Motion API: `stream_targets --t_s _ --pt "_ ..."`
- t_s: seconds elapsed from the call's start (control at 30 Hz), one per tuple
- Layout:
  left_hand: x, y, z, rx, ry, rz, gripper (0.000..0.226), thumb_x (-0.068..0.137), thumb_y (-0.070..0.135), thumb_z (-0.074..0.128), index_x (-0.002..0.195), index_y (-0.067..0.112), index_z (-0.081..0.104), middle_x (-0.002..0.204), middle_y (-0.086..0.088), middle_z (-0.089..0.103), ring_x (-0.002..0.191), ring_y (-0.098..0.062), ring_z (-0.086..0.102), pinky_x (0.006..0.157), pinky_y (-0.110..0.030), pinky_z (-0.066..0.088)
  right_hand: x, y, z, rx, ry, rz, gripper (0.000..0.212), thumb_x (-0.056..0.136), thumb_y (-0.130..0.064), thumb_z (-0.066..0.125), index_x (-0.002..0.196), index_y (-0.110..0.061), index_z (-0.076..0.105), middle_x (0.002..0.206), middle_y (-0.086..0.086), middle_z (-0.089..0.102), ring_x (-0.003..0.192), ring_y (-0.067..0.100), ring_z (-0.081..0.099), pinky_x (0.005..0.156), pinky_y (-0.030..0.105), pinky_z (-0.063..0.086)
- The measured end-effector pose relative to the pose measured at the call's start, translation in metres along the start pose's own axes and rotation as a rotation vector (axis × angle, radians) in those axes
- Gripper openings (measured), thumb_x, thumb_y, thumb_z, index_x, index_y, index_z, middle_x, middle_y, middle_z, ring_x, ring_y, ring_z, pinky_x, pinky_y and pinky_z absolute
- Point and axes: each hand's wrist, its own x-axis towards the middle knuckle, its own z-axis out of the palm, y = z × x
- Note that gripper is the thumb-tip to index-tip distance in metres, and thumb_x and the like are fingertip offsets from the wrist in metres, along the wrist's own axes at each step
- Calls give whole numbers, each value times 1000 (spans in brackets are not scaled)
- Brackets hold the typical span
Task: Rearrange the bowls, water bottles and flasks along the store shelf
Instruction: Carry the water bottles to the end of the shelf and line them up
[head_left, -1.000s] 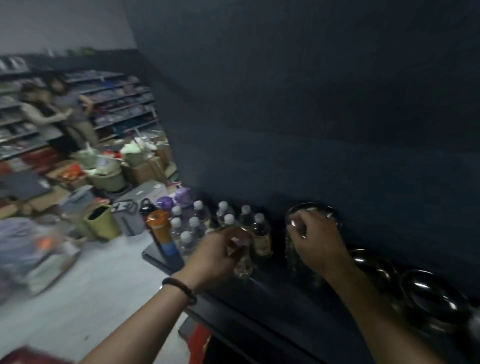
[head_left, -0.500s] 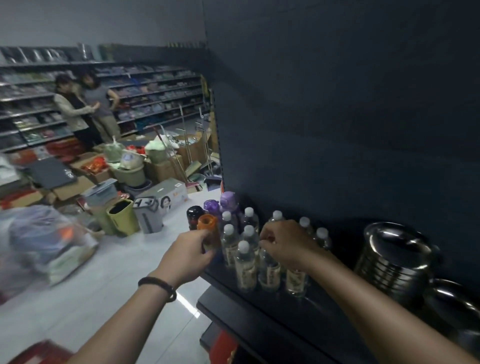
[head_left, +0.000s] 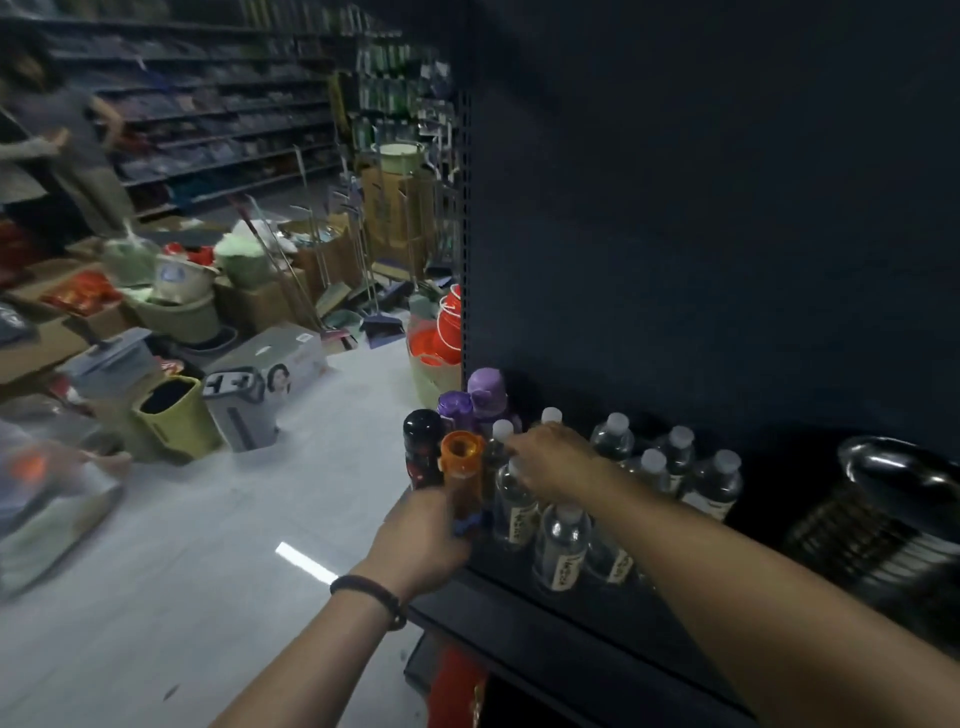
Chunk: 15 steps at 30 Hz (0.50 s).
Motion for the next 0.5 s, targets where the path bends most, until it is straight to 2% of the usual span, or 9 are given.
stream_targets --t_s 0.07,0.13,0.2,0.27,0.4,0.5 --pt "2 -4 1 -24 -22 22 33 88 45 64 120 37 66 115 5 74 103 -24 72 84 -42 63 8 -1 5 -41 -21 -1 24 99 -22 60 123 -25 61 121 9 64 113 33 62 95 45 54" --pt "3 -4 1 -57 -47 32 33 91 43 66 123 36 68 120 4 74 107 -24 72 87 -42 63 11 -1 5 -90 -19 -28 21 99 -20 61 120 -22 62 118 8 64 110 31 61 94 42 52" --pt "4 -6 1 -70 -47 39 31 93 39 68 123 34 70 121 3 74 108 -24 72 88 -41 63 13 -1 5 -182 17 -67 15 99 -19 61 114 -21 63 115 4 65 110 28 59 95 40 44" --pt "3 -10 2 -95 -44 30 29 93 38 70 122 33 71 119 3 74 107 -24 72 88 -40 62 12 -3 6 -307 78 -119 10 97 -19 60 106 -25 59 111 1 67 110 26 59 101 44 37" --pt "1 -14 2 -126 -31 33 21 93 33 71 114 28 73 110 2 75 101 -22 71 87 -41 62 2 -3 9 -370 129 -175 15 98 -19 58 112 -24 58 113 -1 66 111 25 57 104 49 33" --pt "-4 -13 -2 -156 -26 59 26 94 30 72 120 27 70 108 6 71 103 -21 70 89 -39 60 -12 -2 1 -368 219 -222 16 100 -26 56 115 -23 55 112 0 65 109 25 56 99 48 33"
